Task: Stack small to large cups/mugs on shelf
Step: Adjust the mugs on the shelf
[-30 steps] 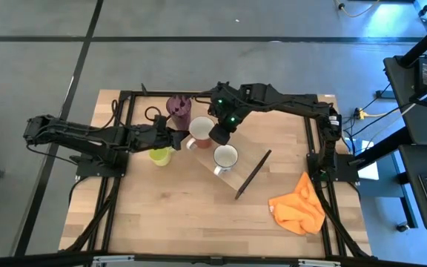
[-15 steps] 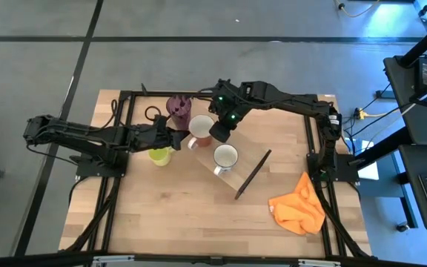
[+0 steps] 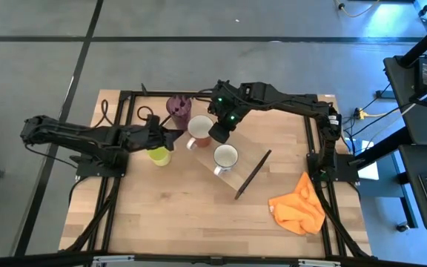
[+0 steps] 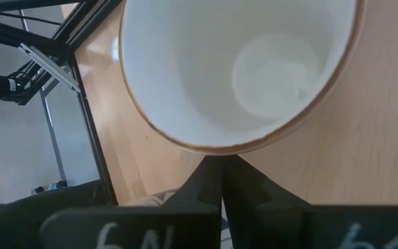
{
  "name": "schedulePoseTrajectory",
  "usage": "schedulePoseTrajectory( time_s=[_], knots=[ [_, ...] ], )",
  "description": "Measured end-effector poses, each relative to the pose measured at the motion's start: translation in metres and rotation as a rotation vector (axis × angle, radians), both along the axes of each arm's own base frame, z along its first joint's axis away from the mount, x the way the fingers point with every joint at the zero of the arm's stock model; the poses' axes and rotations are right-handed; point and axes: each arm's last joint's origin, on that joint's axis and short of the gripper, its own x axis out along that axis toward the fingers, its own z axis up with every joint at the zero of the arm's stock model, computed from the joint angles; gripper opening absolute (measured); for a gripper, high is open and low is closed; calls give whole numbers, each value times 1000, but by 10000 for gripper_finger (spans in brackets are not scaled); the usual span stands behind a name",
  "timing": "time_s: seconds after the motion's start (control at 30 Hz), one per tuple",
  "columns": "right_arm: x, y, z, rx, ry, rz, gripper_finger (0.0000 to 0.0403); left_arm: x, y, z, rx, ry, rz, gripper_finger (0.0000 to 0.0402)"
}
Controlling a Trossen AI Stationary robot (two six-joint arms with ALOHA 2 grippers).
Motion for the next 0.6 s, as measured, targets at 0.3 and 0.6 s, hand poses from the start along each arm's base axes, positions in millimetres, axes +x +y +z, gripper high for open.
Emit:
schedulePoseTrajectory(
  time_s=[0.3,0.6],
  knots=[
    [-1,-1,0,3,7,0,6,-7,-19,3,-40,-30,-67,39],
    [-2,-4,-1,-17,18,-17,6,-10,-44,6,-79,-82,-140,39]
  ],
)
